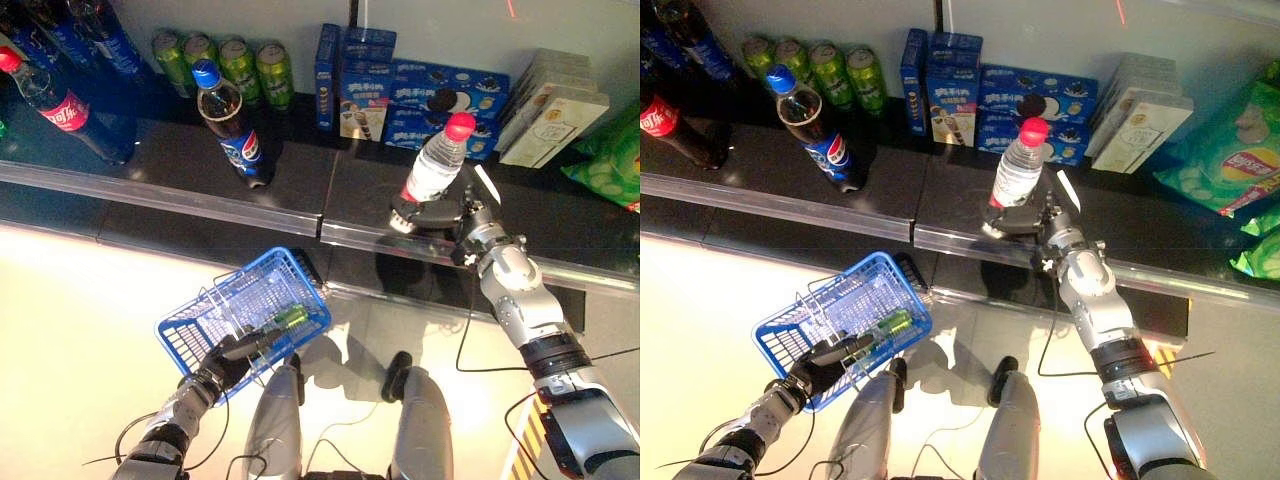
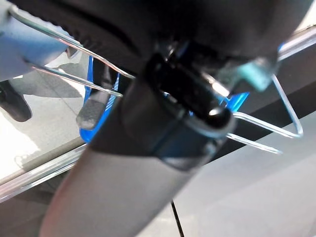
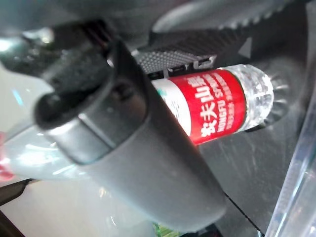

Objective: Pick up the drink and place into the basket.

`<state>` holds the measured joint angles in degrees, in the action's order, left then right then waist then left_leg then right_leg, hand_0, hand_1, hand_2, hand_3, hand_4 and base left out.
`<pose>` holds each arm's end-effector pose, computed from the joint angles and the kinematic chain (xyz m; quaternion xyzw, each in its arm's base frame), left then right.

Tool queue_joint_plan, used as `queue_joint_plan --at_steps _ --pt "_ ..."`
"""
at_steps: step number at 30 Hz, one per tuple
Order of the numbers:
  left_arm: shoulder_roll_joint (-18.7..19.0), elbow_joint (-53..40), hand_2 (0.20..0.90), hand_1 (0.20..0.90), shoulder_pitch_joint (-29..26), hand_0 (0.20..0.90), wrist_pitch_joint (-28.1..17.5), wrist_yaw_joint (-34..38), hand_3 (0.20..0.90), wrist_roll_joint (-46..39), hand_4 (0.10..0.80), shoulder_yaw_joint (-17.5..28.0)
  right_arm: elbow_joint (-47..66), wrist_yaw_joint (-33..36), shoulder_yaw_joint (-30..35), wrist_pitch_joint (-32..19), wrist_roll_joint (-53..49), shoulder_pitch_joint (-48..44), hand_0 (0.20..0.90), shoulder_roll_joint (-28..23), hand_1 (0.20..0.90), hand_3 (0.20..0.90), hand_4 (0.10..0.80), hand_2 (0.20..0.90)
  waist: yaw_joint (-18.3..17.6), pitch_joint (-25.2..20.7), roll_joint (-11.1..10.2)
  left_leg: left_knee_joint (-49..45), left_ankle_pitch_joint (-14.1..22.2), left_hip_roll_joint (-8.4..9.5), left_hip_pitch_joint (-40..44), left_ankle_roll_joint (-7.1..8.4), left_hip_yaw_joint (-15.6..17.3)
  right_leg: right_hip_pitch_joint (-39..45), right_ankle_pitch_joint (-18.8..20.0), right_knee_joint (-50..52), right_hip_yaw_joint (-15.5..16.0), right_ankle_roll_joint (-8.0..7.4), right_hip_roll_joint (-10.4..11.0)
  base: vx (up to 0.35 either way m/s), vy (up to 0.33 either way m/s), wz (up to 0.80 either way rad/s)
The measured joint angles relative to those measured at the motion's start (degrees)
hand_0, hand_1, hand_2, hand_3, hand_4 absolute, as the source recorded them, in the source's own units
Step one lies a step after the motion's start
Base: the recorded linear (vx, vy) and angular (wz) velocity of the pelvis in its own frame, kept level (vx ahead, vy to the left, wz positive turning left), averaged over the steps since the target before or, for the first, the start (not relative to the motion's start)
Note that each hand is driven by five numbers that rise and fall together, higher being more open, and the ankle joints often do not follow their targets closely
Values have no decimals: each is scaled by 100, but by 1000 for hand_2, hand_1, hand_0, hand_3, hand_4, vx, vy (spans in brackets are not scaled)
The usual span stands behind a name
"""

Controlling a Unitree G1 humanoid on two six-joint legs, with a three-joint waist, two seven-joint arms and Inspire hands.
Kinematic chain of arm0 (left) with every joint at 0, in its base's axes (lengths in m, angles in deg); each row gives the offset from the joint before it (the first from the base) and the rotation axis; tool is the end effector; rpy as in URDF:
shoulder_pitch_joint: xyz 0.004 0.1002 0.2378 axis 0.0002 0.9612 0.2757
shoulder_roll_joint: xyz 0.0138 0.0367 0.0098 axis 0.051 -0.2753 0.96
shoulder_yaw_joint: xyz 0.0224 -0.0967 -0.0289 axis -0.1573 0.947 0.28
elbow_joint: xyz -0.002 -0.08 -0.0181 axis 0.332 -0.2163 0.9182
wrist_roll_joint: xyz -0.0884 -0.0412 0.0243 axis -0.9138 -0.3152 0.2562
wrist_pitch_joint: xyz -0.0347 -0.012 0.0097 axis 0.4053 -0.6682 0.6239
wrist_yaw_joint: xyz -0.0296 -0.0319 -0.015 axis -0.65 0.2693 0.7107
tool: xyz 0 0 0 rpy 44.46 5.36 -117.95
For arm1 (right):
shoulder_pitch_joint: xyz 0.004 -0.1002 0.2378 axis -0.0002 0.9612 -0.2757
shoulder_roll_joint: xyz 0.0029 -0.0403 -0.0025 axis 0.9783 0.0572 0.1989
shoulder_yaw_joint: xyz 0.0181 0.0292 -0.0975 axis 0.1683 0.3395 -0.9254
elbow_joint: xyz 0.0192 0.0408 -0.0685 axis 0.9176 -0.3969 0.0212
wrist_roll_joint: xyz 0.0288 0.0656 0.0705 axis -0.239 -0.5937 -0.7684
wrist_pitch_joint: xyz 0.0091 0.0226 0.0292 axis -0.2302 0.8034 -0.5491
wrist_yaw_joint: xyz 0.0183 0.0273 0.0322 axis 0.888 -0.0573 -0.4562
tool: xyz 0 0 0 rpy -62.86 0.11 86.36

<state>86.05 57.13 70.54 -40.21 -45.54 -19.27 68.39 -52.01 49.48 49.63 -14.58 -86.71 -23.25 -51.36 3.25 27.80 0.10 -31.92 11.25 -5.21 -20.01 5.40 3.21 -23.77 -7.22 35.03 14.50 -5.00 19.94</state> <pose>0.1955 0.2540 -0.0541 -0.2956 0.2944 0.0003 0.9088 0.3084 -0.2144 0.1426 -0.0532 -0.1060 0.0759 0.9900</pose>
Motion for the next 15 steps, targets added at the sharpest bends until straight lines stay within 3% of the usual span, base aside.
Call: queue_joint_plan --at_steps 2,3,4,5,15 --pt "-4 1 300 300 -15 300 0 0 200 0 100 -64 -17 -6 -1 43 -33 -9 900 -1 900 900 800 900 -4 0 21 34 -21 22 19 1 -59 61 -3 -21 67 -5 18 9 14 12" --pt "-5 3 300 300 -32 300 1 0 200 0 100 -91 -17 -14 -2 44 -40 -11 806 -1 806 790 690 806 18 0 21 47 -29 26 25 0 -62 63 -4 -20 69 -6 17 8 16 7" --pt "-5 6 300 300 -45 300 7 0 200 0 100 -108 -17 -16 -25 44 -40 -16 498 0 498 431 331 498 26 1 23 55 -35 33 27 -2 -65 62 -6 -14 69 -8 18 11 19 3" --pt "-7 9 300 300 -54 300 14 0 200 5 100 -122 -17 -16 -51 44 -40 -16 300 1 300 200 100 300 31 1 23 77 -50 50 36 -2 -64 64 -6 -17 69 -9 18 13 18 3" --pt "-37 -2 300 300 -103 300 71 -1 200 24 100 -121 -38 -6 -223 166 -91 -16 300 4 300 200 100 300 125 20 62 92 -53 54 42 -2 -65 70 -9 -20 74 -12 30 0 0 0"
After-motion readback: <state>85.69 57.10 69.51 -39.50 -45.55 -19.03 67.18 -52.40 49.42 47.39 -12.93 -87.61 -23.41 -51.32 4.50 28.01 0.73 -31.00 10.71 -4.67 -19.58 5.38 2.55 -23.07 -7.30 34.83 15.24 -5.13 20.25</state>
